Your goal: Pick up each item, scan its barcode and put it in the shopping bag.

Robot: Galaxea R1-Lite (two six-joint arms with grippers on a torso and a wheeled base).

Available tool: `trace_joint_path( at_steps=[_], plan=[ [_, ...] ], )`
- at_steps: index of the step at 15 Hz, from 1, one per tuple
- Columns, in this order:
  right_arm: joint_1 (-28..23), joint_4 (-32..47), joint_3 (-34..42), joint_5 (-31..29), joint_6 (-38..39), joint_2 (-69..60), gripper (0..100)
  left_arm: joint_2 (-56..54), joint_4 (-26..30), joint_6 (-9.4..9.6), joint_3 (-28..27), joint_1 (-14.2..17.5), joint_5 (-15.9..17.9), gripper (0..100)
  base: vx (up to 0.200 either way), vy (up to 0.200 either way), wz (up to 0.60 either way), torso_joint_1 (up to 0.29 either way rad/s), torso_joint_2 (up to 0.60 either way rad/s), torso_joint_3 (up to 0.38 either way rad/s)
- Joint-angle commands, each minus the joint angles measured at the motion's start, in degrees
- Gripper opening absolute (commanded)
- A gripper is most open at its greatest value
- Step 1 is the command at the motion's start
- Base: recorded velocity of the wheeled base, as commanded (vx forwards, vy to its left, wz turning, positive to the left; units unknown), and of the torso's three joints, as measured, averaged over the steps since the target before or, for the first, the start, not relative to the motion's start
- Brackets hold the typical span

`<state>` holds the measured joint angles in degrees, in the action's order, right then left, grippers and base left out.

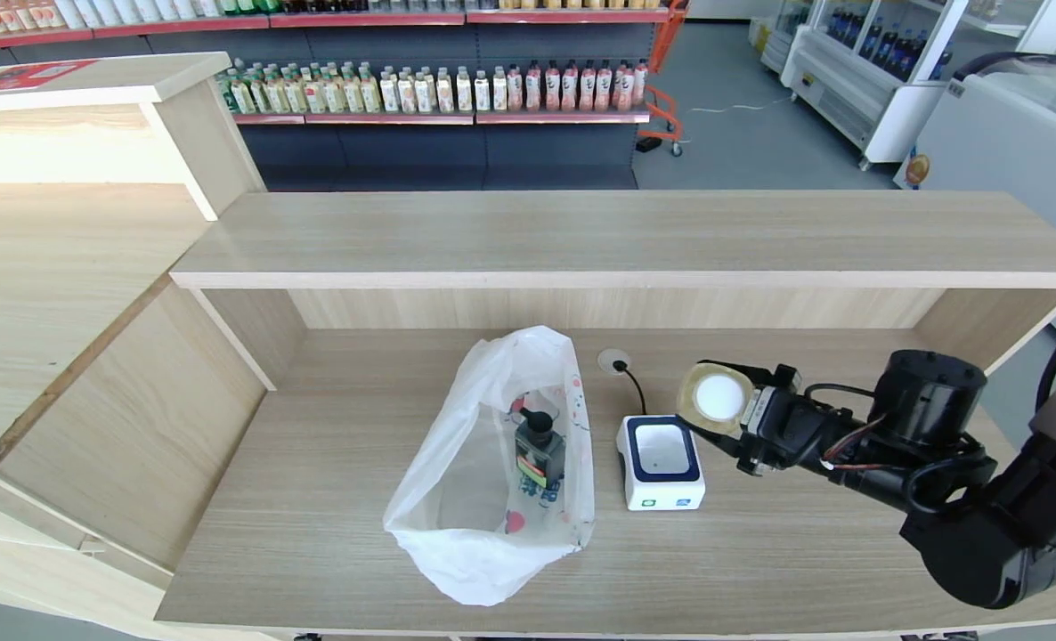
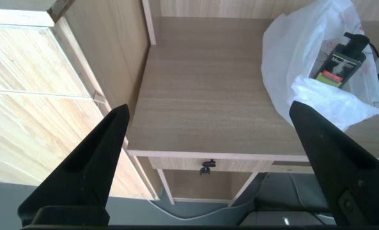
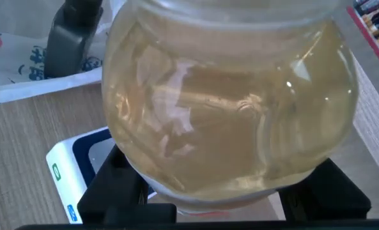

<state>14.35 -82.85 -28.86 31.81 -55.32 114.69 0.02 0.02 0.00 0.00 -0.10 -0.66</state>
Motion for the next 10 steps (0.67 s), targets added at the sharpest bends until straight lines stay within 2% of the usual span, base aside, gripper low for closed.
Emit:
trace_joint_path(
  at_steps=[1,7,10],
  plan=[
    [-0.02,0.05,2.14,0.27,-0.05,-0.34,0,-0.02,-0.02,0.00,0.00,0.01,-0.04,100,0.000,0.000,0.00,0.000,0.00,0.000],
    [-2.57,-7.15,4.69,3.88,-0.58,6.34,0,-0.02,-0.02,0.00,0.00,0.01,-0.04,100,0.000,0.000,0.00,0.000,0.00,0.000],
    [-3.36,-7.15,4.25,6.34,-0.67,8.36,0,-0.02,-0.02,0.00,0.00,0.01,-0.04,100,0.000,0.000,0.00,0.000,0.00,0.000]
  ],
)
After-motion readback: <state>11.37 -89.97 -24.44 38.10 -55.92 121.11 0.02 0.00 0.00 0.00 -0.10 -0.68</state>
